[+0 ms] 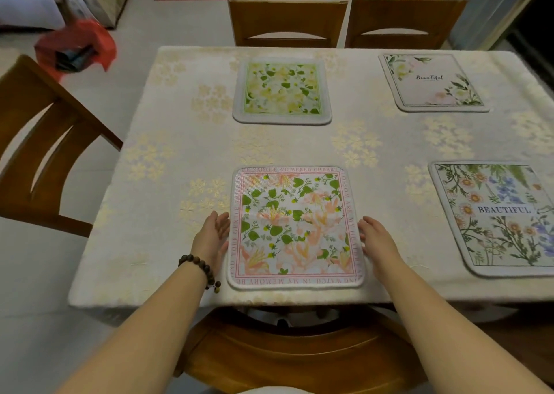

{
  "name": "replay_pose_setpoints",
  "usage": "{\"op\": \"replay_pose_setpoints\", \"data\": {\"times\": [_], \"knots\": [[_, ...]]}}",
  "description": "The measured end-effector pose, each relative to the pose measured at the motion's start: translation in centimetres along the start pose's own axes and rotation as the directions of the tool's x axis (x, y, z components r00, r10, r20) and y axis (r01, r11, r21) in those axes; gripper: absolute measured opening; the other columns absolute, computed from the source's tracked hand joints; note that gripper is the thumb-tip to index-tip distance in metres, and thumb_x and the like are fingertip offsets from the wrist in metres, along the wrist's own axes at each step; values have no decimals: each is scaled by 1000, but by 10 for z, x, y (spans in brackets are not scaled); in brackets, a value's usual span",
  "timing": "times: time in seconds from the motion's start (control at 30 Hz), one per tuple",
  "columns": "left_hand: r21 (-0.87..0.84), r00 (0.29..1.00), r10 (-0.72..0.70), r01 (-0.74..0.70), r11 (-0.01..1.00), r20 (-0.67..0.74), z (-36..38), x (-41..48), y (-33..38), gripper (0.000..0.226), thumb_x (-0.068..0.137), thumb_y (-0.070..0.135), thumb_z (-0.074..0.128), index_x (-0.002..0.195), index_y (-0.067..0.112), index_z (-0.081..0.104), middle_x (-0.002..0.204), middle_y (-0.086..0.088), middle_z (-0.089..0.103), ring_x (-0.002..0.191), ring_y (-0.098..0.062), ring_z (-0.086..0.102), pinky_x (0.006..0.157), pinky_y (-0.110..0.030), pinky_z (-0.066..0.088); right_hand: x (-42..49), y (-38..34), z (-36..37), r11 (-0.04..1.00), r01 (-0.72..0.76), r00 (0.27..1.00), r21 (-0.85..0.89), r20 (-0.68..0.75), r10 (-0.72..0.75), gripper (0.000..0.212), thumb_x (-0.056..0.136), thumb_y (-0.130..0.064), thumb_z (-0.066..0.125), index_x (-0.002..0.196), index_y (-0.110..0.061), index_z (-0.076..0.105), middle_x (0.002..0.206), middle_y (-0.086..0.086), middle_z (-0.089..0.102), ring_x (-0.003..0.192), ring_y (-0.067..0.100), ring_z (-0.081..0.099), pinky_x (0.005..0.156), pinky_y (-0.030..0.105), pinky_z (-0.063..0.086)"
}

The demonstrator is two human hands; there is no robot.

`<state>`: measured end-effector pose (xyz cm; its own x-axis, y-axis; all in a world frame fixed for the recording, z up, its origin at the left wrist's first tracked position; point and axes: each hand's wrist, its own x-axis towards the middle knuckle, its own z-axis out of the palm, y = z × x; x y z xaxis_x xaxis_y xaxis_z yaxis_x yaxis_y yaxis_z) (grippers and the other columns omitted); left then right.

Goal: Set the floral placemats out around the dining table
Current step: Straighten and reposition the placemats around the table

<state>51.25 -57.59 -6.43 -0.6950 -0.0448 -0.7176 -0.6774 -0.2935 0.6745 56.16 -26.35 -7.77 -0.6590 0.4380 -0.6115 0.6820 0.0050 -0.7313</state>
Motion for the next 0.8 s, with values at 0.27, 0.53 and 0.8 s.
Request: {"op": "replay_pose_setpoints", "data": {"times": [0.27,0.53,0.8], "knots": [[-10,995,79,-80,997,-55,-13,-5,17,45,98,48,35,124,17,56,126,-4,56,118,-21,51,101,-39,39,-14,-38,14,972,-4,1000,236,25,-2,33,98,-41,40,108,-17,60,108,-7,64,96,10,59,77,30,46],[-125,922,282,-323,938,-265,-77,-37,37,38,100,41,32,120,18,56,126,-2,58,118,-18,52,98,-36,37,-46,-91,106,983,89,944,160,301,-134,42,100,-42,37,126,-16,58,124,2,60,116,20,54,103,42,39],[-306,772,199,-455,836,-603,-194,-94,12,30,98,29,37,115,14,57,121,-6,62,111,-18,58,93,-34,43,-102,-101,232,982,189,803,-25,579,-140,42,100,-40,37,126,-14,57,129,7,58,118,23,53,101,43,37]]}}
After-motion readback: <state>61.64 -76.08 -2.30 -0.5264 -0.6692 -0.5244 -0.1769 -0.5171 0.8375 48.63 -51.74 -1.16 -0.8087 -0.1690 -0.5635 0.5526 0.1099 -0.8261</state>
